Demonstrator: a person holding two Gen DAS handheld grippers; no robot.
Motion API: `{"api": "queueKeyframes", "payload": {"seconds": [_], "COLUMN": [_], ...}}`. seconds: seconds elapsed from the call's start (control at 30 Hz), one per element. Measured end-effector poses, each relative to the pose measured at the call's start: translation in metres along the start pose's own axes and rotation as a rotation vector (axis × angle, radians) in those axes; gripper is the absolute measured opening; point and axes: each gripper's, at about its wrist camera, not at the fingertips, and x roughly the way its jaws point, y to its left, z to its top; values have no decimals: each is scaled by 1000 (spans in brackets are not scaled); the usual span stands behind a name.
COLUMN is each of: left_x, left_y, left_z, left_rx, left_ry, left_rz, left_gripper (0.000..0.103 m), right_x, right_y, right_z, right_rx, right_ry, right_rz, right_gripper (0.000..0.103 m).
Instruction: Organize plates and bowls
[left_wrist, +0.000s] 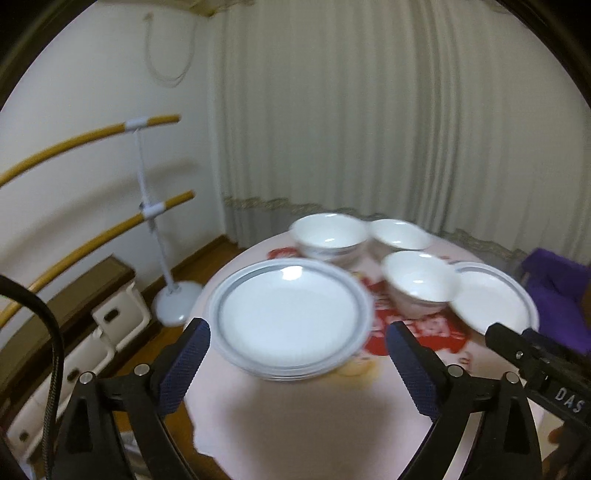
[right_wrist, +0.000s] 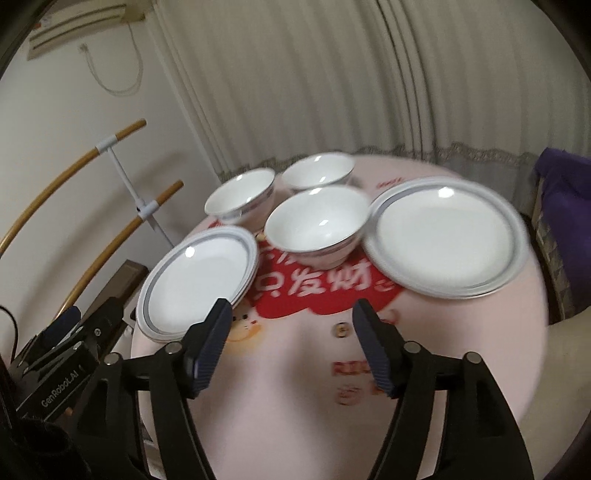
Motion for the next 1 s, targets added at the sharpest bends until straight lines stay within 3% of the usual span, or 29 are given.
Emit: {"api": "queueKeyframes", "payload": {"seconds": [0.1, 0.4, 0.7, 1.0], "left_x": [-10, -13, 56, 146], "left_y": [-22, -89, -149, -193], "left_z": [-1, -7, -3, 11], "left_rx": [28, 69, 79, 29], "left_ry": [-13, -13, 139, 252], "left_rz": [-33, -104, -172, -139], "left_gripper": [95, 101, 101, 99], "right_x": [-24, -53, -28, 28], "right_y": [-24, -102, -176, -214], "right_z": [4, 13, 21, 38], "right_rx": [-4, 23, 79, 99], "right_ry": [-39, -91, -46, 33], "right_rz": [-17, -110, -159, -150], "right_gripper": [84, 88, 88, 87]}}
